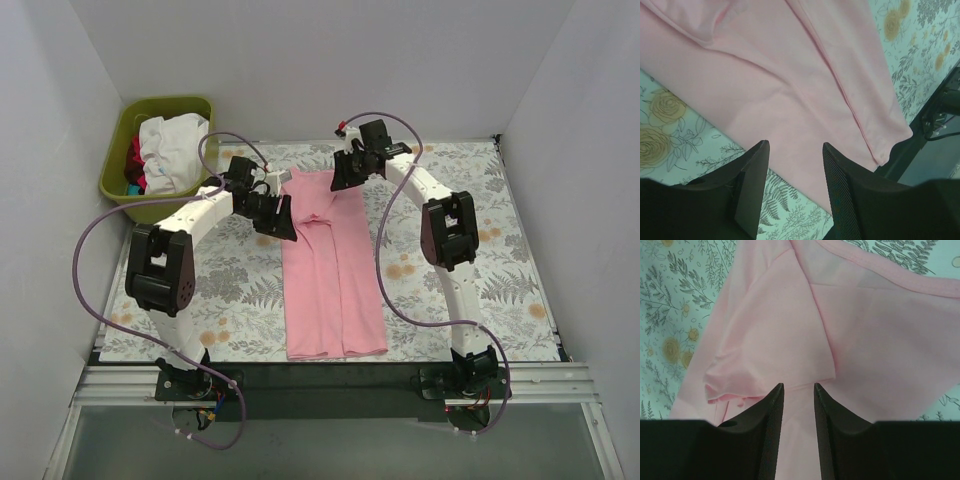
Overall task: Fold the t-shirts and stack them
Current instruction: Fold the tshirt
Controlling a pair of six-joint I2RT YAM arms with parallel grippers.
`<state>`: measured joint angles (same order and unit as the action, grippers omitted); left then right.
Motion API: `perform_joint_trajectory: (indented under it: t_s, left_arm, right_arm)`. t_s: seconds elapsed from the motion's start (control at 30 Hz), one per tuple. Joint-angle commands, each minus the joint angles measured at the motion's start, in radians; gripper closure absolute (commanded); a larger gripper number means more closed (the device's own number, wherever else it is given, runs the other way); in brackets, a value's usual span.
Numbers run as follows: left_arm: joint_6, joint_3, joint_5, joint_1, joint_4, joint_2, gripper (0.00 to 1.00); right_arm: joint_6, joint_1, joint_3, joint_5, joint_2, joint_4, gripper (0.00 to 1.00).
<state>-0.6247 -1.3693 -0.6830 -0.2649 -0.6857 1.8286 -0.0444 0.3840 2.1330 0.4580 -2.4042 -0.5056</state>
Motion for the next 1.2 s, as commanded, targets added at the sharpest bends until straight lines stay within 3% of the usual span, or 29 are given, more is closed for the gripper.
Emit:
perform_joint_trajectory:
  t_s: [0.0, 0.5, 0.93, 1.0, 1.13, 1.17]
  left_arm:
    - [0.020, 0.012, -0.036, 0.001, -0.008, 0.003, 0.55]
    - [0.006, 0.064, 0.016, -0.013, 0.026, 0.029, 0.55]
    - [0.003, 0.079, 0.050, -0.014, 0.038, 0.044, 0.55]
    - [0.002, 0.076, 0.053, -0.014, 0.038, 0.047, 0.55]
    - [0.000, 0.079, 0.071, -0.014, 0.040, 0.052, 0.55]
    - [0.000, 0.081, 0.074, -0.014, 0.040, 0.054, 0.55]
  right_arm:
    - [-0.015, 0.018, 0.015, -0.042, -0.006, 0.090, 0.63]
    - [-0.005, 0.033, -0.042, -0.117, -0.036, 0.147, 0.61]
    - [-0.009, 0.035, -0.054, -0.084, -0.064, 0.147, 0.64]
    - [-0.009, 0.035, -0.051, -0.081, -0.062, 0.147, 0.68]
    - [-0.008, 0.035, -0.051, -0.070, -0.043, 0.145, 0.96]
    - [-0.009, 0.035, -0.051, -0.068, -0.038, 0.148, 0.99]
